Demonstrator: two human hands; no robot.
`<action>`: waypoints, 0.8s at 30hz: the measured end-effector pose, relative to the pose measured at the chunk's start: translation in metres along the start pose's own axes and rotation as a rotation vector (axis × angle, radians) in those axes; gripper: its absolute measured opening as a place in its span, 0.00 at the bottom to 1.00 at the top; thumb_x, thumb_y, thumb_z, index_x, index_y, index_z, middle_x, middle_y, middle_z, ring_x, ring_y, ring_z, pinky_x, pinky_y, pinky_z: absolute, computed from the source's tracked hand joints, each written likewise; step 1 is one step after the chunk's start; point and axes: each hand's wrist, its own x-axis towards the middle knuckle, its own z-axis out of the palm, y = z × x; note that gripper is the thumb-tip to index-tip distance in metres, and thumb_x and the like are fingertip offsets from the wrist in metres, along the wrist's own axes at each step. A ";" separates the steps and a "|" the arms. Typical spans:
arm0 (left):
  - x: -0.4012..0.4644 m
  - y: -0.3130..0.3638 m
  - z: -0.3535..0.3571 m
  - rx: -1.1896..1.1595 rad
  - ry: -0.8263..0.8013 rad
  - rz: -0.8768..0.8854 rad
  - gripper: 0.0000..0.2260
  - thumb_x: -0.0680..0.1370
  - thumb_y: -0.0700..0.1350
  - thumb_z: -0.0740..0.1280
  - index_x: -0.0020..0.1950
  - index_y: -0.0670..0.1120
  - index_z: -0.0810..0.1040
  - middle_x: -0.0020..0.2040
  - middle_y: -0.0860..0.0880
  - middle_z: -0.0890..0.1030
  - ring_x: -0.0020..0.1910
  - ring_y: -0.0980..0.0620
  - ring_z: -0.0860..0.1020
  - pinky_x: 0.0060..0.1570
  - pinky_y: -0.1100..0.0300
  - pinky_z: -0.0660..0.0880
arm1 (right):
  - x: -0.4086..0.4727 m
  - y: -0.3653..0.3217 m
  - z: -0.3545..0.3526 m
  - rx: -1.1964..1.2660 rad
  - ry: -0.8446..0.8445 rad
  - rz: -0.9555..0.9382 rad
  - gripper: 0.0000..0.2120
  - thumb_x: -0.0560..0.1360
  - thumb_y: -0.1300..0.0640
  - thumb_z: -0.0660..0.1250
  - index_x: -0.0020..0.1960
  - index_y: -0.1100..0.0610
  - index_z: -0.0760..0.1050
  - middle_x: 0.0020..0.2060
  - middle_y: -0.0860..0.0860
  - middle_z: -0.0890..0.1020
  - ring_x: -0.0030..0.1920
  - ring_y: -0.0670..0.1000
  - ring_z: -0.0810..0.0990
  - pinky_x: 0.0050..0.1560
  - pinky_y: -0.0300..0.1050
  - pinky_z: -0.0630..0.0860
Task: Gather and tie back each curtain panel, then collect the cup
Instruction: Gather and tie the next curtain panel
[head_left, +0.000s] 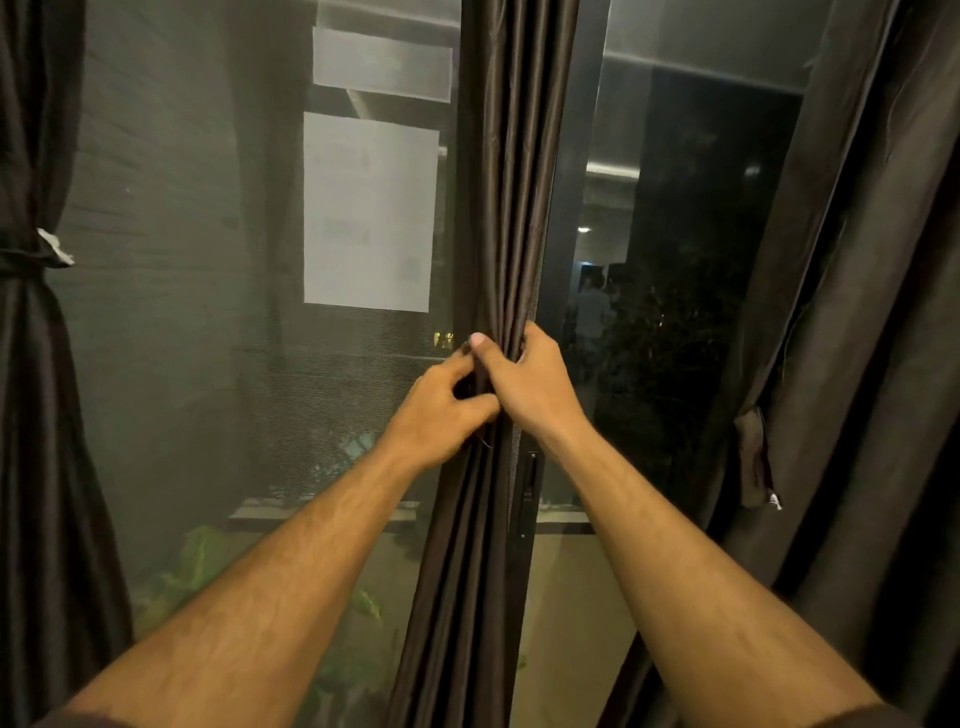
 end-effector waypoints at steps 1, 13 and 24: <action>0.000 0.001 -0.003 -0.076 0.029 -0.037 0.25 0.69 0.45 0.65 0.67 0.46 0.80 0.51 0.52 0.84 0.50 0.54 0.81 0.55 0.55 0.76 | 0.001 -0.002 -0.001 -0.015 0.002 0.008 0.09 0.82 0.52 0.68 0.55 0.58 0.81 0.47 0.51 0.86 0.50 0.51 0.86 0.56 0.54 0.82; 0.000 -0.012 -0.020 -0.236 0.299 -0.258 0.13 0.77 0.30 0.72 0.61 0.38 0.81 0.52 0.42 0.82 0.45 0.51 0.82 0.36 0.58 0.84 | -0.006 0.009 -0.004 0.039 0.018 -0.022 0.19 0.81 0.63 0.67 0.70 0.55 0.72 0.62 0.52 0.82 0.63 0.51 0.81 0.68 0.56 0.77; 0.000 -0.018 -0.008 -0.451 0.209 -0.340 0.11 0.78 0.36 0.71 0.59 0.44 0.85 0.51 0.46 0.88 0.50 0.49 0.86 0.42 0.58 0.80 | -0.014 0.023 0.004 0.191 -0.047 -0.018 0.09 0.80 0.65 0.66 0.58 0.58 0.81 0.50 0.53 0.87 0.52 0.51 0.87 0.57 0.55 0.83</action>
